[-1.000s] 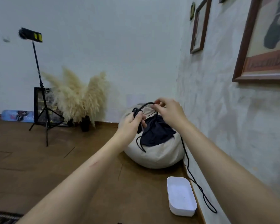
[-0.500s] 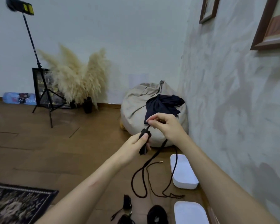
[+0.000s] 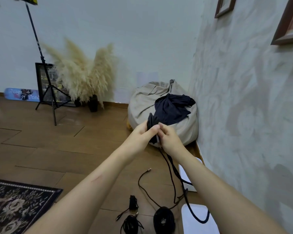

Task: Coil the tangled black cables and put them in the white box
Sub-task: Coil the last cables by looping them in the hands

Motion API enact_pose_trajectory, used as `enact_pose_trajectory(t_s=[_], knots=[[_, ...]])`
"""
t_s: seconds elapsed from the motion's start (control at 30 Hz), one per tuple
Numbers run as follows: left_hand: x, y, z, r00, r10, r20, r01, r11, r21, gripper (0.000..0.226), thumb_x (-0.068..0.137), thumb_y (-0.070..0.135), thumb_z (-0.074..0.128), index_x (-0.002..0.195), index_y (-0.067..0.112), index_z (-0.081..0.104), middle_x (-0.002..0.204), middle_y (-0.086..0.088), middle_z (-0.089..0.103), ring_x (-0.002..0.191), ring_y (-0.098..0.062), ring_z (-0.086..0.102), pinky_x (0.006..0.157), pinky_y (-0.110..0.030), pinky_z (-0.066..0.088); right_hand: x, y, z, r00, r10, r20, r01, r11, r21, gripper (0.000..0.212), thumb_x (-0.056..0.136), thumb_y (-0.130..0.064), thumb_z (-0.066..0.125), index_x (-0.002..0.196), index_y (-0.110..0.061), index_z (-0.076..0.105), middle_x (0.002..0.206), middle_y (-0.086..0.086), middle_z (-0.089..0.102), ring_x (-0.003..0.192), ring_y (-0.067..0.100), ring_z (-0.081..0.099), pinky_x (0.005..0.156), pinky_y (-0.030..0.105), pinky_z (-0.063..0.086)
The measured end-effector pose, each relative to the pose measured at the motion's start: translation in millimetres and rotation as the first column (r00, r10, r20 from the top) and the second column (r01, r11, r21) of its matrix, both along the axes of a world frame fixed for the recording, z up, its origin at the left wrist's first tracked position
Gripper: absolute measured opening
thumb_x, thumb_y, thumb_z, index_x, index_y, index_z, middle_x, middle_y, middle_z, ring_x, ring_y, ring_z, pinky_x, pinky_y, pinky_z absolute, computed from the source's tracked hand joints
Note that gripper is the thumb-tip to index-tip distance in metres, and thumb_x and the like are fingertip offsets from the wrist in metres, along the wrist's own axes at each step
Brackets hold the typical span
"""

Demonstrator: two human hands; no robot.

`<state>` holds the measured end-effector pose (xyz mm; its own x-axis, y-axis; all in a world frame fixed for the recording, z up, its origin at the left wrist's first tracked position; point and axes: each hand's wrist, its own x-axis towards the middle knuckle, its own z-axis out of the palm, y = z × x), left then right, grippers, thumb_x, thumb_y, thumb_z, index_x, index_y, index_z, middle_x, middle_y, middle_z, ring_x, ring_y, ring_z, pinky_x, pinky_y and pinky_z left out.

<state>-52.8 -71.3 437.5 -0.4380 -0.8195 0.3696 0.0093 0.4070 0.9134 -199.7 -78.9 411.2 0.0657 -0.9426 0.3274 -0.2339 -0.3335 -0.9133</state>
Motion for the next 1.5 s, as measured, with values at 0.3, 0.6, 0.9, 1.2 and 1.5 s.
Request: enact_pose_trajectory(t_s=[0.3, 0.6, 0.9, 1.2, 1.5], knots=[[11.6, -24.5, -12.6, 0.961, 0.272, -0.045, -0.271, 0.962, 0.031, 0.032, 0.103, 0.041, 0.052, 0.106, 0.011, 0.063, 0.097, 0.003, 0.067, 0.098, -0.009, 0.062, 0.094, -0.033, 0.048, 25.9, 2.6, -31.1, 0.88, 0.173, -0.443, -0.087, 0.974, 0.208, 0.014, 0.105, -0.024, 0.046, 0.098, -0.019, 0.056, 0.069, 0.001, 0.069, 0.057, 0.01, 0.055, 0.065, 0.032, 0.049], [23.6, -46.2, -45.3, 0.912, 0.269, 0.31, -0.28, 0.96, -0.01, 0.021, 0.108, 0.033, 0.047, 0.108, 0.014, 0.056, 0.099, 0.002, 0.063, 0.094, -0.016, 0.06, 0.078, -0.027, 0.045, 17.0, 4.8, -9.7, 0.609, 0.207, -0.766, -0.157, 0.978, 0.14, 0.023, 0.101, -0.023, 0.051, 0.08, -0.03, 0.057, 0.069, -0.005, 0.065, 0.068, 0.012, 0.063, 0.067, 0.032, 0.049], [20.8, -24.4, -37.1, 0.915, -0.171, 0.365, 0.05, 0.946, 0.319, 0.027, 0.086, 0.032, 0.053, 0.095, 0.009, 0.063, 0.084, -0.008, 0.066, 0.073, -0.02, 0.056, 0.065, -0.029, 0.037, -22.6, 8.8, 9.7, 0.662, 0.06, -0.747, -0.092, 0.996, -0.002, 0.009, 0.089, -0.032, 0.071, 0.086, -0.029, 0.079, 0.078, -0.007, 0.072, 0.075, 0.008, 0.062, 0.067, 0.03, 0.049], [21.8, -19.2, -47.4, 0.889, -0.197, 0.413, 0.119, 0.971, 0.208, 0.013, 0.094, 0.013, 0.069, 0.098, 0.016, 0.057, 0.087, -0.001, 0.054, 0.079, -0.011, 0.053, 0.072, -0.024, 0.046, -30.9, 4.2, -1.6, 0.642, -0.12, -0.757, -0.055, 0.978, -0.201, 0.031, 0.076, -0.058, 0.079, 0.065, -0.04, 0.057, 0.075, -0.012, 0.055, 0.076, 0.01, 0.049, 0.063, 0.028, 0.035], [19.2, -19.8, -52.4, 0.902, 0.011, 0.431, -0.063, 0.992, 0.107, 0.008, 0.094, 0.019, 0.062, 0.094, 0.019, 0.054, 0.084, 0.002, 0.054, 0.074, -0.01, 0.051, 0.071, -0.028, 0.044, -38.3, -2.2, 2.9, 0.623, -0.157, -0.766, -0.046, 0.971, -0.236, 0.021, 0.086, -0.061, 0.069, 0.087, -0.04, 0.068, 0.087, -0.015, 0.053, 0.087, 0.008, 0.045, 0.067, 0.02, 0.033]])
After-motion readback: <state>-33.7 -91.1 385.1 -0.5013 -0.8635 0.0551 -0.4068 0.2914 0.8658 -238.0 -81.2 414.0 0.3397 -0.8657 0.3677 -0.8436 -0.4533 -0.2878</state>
